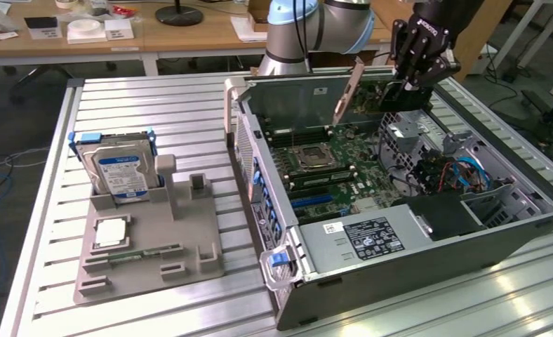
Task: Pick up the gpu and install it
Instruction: 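Insert the gpu into the slot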
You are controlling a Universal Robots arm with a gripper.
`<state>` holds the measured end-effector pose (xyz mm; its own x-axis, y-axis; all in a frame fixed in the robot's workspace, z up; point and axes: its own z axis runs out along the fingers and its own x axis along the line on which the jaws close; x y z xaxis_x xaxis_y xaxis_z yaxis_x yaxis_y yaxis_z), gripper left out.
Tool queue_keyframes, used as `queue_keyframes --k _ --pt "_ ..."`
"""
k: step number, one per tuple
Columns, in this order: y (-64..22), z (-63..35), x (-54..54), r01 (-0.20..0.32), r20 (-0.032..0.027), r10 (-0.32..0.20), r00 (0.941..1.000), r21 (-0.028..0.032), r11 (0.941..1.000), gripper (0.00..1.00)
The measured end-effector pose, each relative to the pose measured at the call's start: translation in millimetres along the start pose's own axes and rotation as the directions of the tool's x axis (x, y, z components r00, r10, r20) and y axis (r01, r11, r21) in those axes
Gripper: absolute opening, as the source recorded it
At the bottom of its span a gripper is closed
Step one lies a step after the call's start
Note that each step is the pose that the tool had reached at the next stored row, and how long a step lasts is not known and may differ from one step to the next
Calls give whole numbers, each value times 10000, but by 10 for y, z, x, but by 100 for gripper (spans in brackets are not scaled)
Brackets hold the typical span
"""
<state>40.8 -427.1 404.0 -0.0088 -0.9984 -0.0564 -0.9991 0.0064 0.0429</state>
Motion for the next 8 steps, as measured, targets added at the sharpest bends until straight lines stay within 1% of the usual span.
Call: queue_keyframes --k 6,8 --pt "0 1 1 1 0 -1 10000 2 10000 27" --pt "-1 6 5 3 0 -3 10000 18 10000 27"
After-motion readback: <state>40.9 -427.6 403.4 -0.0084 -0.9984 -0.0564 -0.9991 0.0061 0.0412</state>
